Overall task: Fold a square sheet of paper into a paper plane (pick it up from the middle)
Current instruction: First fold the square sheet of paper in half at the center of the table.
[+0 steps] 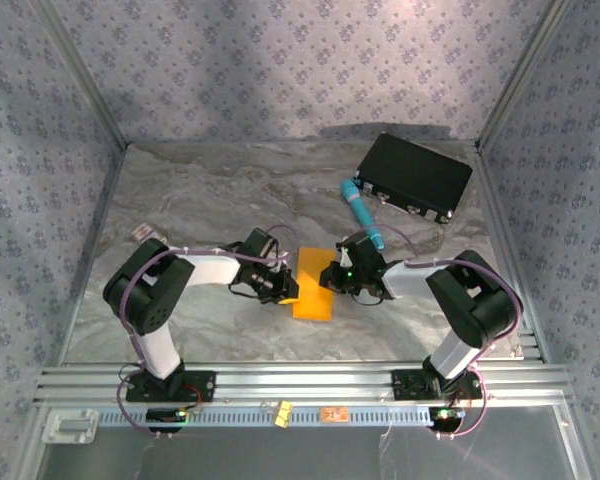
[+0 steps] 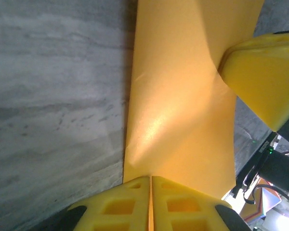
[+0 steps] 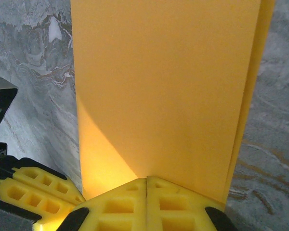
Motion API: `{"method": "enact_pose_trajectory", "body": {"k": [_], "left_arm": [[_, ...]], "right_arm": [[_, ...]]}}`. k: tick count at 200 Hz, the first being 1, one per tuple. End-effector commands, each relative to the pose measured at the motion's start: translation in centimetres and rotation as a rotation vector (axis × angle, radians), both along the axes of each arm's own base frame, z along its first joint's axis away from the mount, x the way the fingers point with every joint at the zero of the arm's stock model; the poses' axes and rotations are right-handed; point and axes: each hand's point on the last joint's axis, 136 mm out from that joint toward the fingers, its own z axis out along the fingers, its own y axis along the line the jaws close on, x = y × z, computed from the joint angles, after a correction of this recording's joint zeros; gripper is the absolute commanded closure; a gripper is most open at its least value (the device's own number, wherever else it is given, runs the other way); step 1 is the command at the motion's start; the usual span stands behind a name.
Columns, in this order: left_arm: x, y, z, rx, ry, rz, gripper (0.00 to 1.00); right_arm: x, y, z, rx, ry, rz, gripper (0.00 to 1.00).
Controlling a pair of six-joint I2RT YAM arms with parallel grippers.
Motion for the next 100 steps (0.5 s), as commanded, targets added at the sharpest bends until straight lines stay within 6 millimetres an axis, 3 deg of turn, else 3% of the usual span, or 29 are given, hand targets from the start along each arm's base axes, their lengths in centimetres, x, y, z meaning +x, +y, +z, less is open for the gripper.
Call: {"method": "enact_pose_trajectory", "body": {"k": [1,48,69,100], "left_arm": [[-1.0,1.0,0.4,0.051,0.011,-0.010,0.89],[-0.2,-1.1,4.4,-0.092,-0.014,-0.003,0.87],[-0.6,-1.5,4.4,-0.105,0.001,-0.017,0.87],[-1.5,-1.4,2.7,-0.074,0.034,-0.044,0.87]], "right_arm": [[-3.3,-3.4,-5.0,-0.173,0.155,-0.041,1.00],[-3.2,-3.4,-4.9,-0.171,0.152,-0.043,1.00],[-3.3,-3.4,-4.9,-0.171,0.150,-0.044,1.00],[-3.4,-3.5,-5.0,-0.175,0.151,-0.047,1.00]]}}
